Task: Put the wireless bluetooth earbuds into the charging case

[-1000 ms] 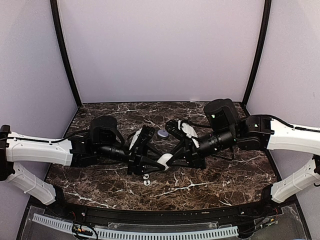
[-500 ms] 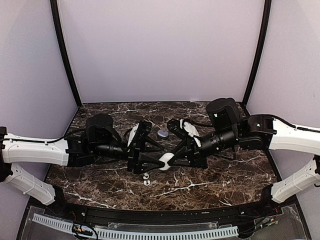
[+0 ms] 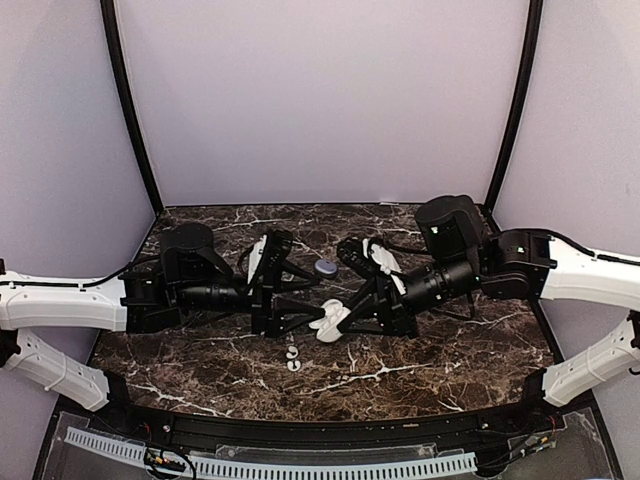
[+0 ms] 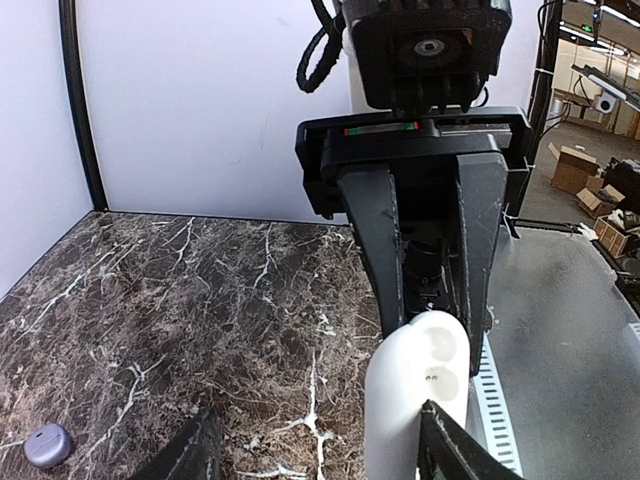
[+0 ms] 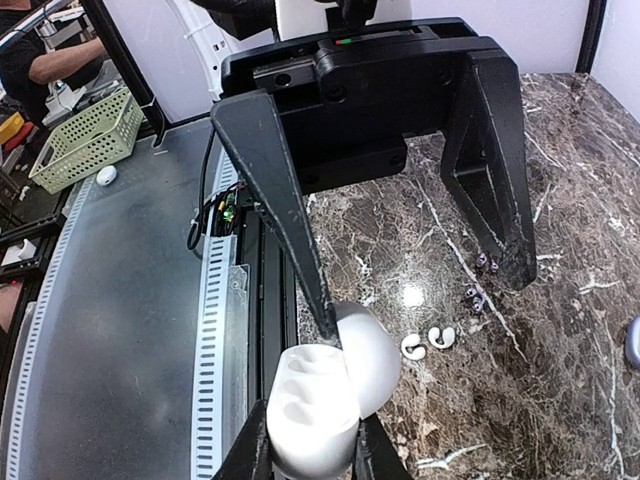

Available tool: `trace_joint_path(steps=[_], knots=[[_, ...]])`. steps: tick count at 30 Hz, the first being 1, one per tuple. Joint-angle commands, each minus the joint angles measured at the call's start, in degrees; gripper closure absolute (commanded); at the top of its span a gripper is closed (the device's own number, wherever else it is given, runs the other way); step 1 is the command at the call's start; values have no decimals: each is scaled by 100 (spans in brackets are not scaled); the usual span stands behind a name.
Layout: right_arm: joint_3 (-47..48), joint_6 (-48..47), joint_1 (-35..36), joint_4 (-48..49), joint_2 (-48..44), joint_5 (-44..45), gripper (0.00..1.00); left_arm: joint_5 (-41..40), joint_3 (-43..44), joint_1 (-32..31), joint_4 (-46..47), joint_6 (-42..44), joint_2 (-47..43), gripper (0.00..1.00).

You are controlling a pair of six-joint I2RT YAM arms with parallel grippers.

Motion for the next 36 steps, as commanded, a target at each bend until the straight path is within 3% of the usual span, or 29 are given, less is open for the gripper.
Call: trace_joint_path(steps=[1, 13, 21, 29, 36], knots=[[-39, -55, 38, 183, -226, -146, 100, -332, -92, 80, -32, 25, -123, 35], [-554, 259, -317, 937, -576, 212, 100, 119, -504, 513, 403, -506, -740, 29], [-858, 504, -615, 1720, -962, 12, 100, 674, -526, 334, 414, -569, -636, 33], [-621, 228, -554, 1472, -718, -224, 100, 1394, 76, 147, 638, -794, 22, 44], [-535, 81, -486, 1394, -658, -349, 100, 1650, 253, 25, 823, -955, 266, 46]])
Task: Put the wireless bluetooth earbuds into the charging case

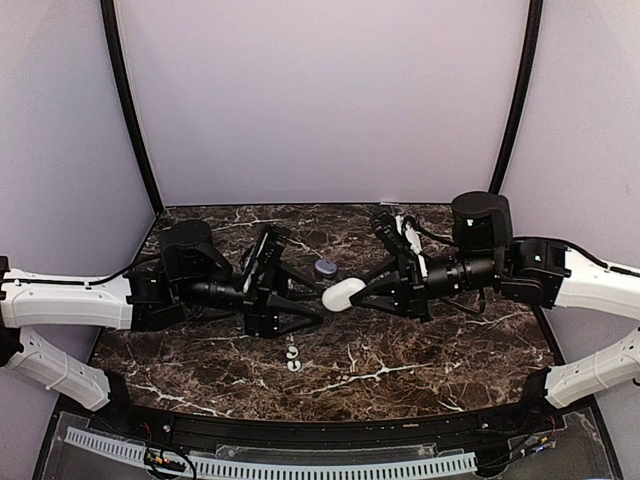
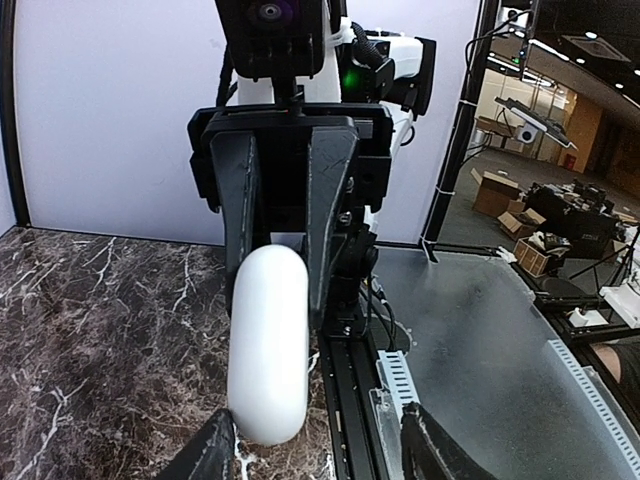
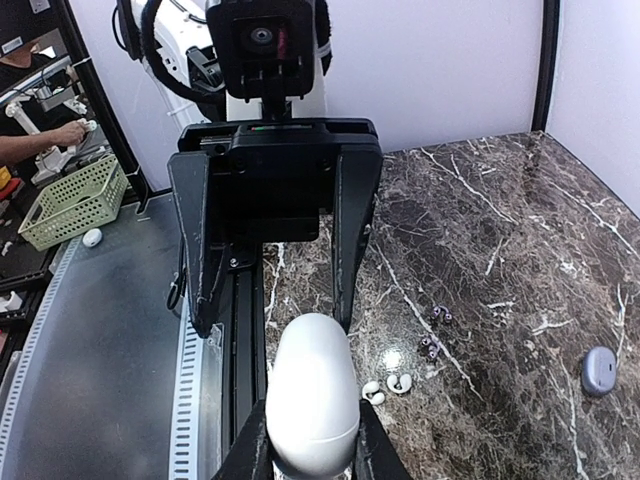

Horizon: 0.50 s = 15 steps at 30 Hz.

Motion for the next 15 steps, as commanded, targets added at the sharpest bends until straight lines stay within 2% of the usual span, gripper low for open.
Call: trace_joint_path(steps=[1, 5, 7, 12, 15], knots=[[266, -197, 109, 122, 79, -194, 100, 338, 346, -97, 206, -160, 200, 46], [305, -231, 148, 71, 139, -161, 100, 393, 519, -152, 94, -113, 372, 51], [313, -249, 154, 37, 149, -144, 100, 389, 535, -153, 92, -102, 391, 58], [298, -228, 161, 5, 103, -123, 99, 350, 474, -157, 176, -72, 338, 84], [298, -197, 161, -13, 65, -69, 91, 327, 458, -153, 166, -52, 316, 98]])
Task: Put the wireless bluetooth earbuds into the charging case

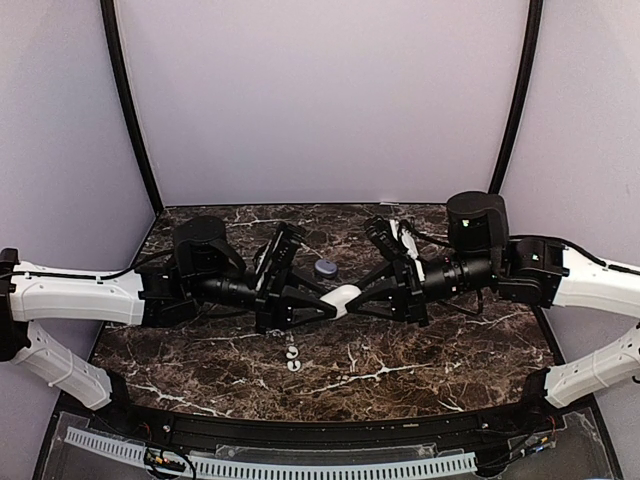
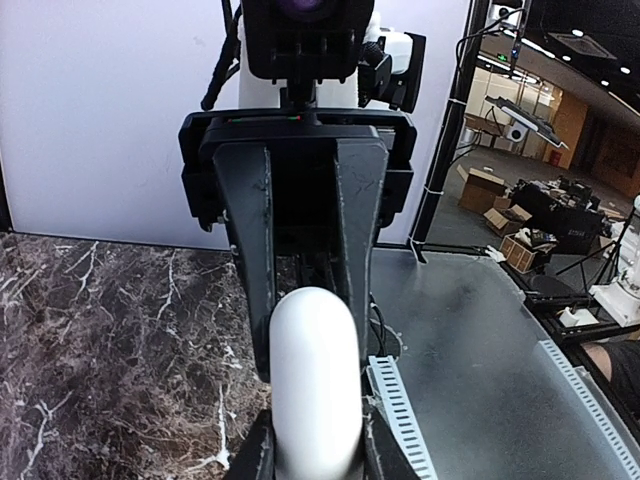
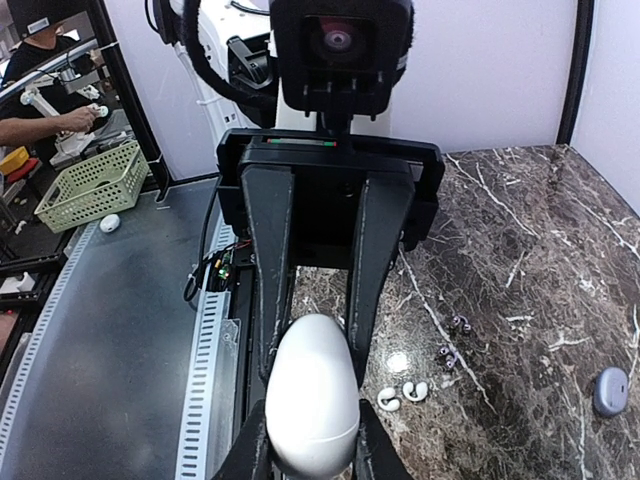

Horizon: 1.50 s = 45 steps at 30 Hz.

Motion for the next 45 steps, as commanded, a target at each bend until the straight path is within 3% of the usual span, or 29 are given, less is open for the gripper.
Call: trace_joint_path(steps=[1, 4, 7, 26, 33, 45], knots=[[145, -17, 20, 63, -52, 95, 84, 120, 76, -36, 129, 38, -138, 99], [135, 29, 15, 39, -44, 126, 60, 115, 75, -36, 159, 33, -171, 100], [119, 67, 16, -23, -5, 152, 55, 101, 79, -36, 174, 50, -252, 100], [304, 115, 28, -92, 57, -190, 59, -32, 146, -37, 9, 186, -278, 100], [309, 104, 24, -134, 145, -289, 69, -77, 128, -36, 35, 204, -269, 100], [406, 115, 62, -131, 183, -394, 68, -105, 154, -45, -8, 221, -211, 100]])
